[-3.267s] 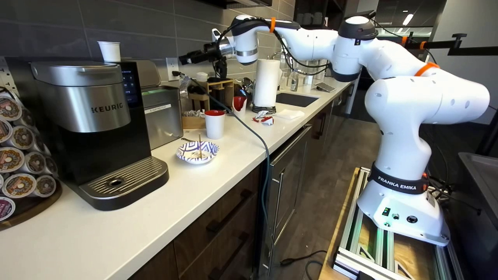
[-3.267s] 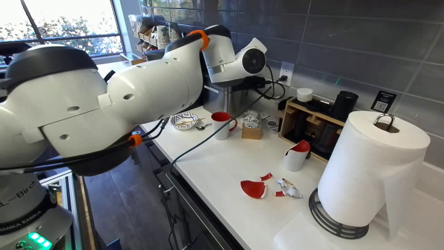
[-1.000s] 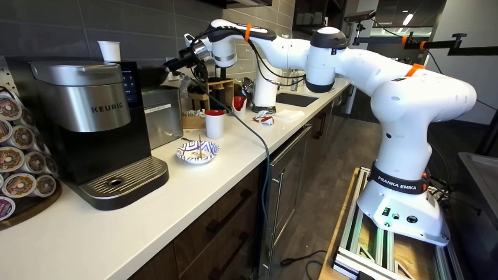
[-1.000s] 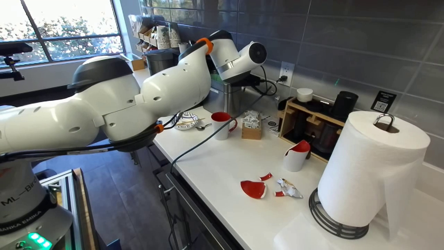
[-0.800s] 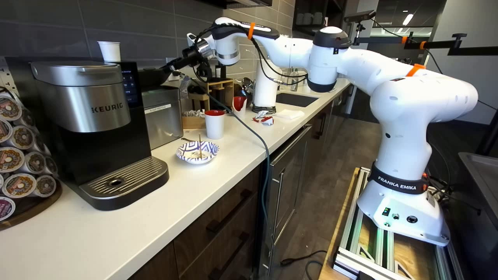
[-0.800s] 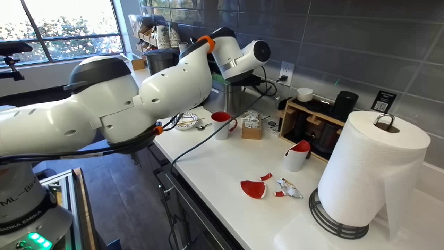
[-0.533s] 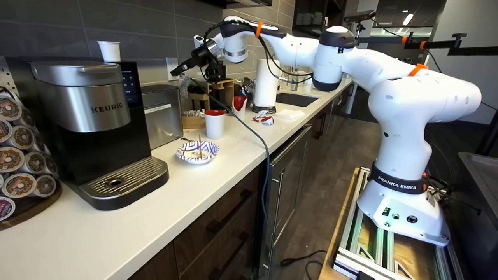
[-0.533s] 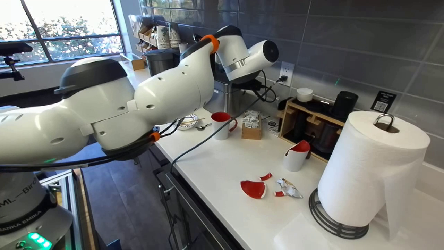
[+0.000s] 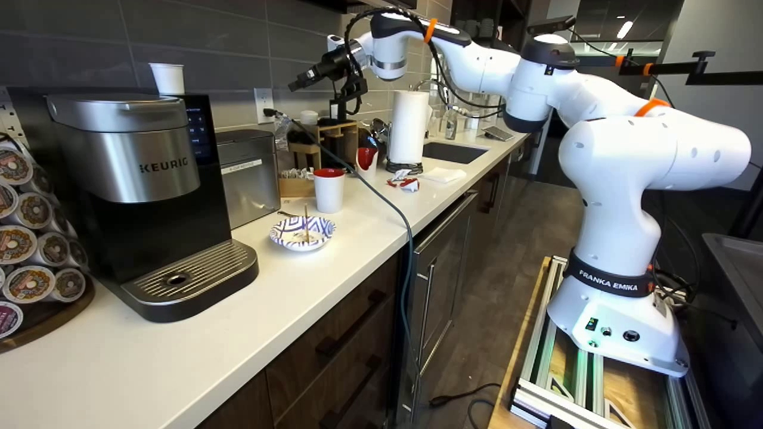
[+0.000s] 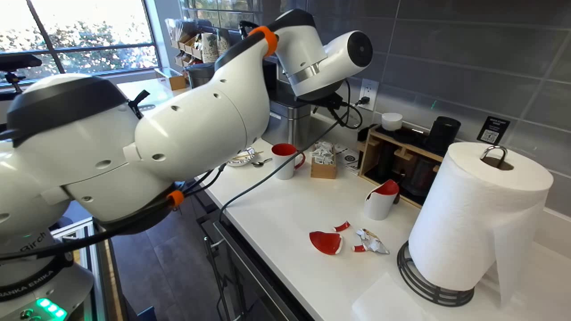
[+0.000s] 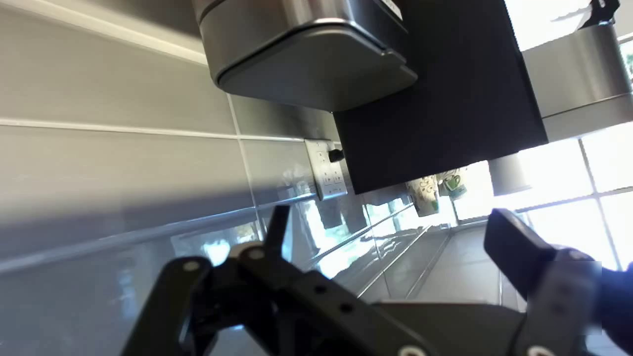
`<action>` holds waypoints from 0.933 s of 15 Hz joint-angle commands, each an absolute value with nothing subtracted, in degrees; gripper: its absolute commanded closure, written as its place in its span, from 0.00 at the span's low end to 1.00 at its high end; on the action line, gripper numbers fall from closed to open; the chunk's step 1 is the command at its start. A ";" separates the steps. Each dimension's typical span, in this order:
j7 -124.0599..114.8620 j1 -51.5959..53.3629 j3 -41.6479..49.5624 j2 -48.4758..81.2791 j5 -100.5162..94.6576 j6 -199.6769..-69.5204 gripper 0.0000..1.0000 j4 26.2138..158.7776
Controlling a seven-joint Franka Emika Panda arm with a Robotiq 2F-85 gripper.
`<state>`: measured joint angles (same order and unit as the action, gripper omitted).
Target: Close the silver bin.
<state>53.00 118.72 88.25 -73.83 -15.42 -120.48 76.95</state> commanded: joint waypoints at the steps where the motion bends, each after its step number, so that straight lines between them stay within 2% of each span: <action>1: 46.37 109.84 86.50 -71.33 -15.97 -127.45 0.00 90.04; 8: 34.56 91.83 83.41 -63.28 -15.79 -141.38 0.00 114.30; 11: 28.79 81.95 79.85 -57.06 -15.72 -149.43 0.00 125.33; 14: 22.86 71.50 72.56 -50.55 -14.59 -155.59 0.00 135.12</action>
<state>29.41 81.73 78.39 -59.36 -15.45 -149.70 125.32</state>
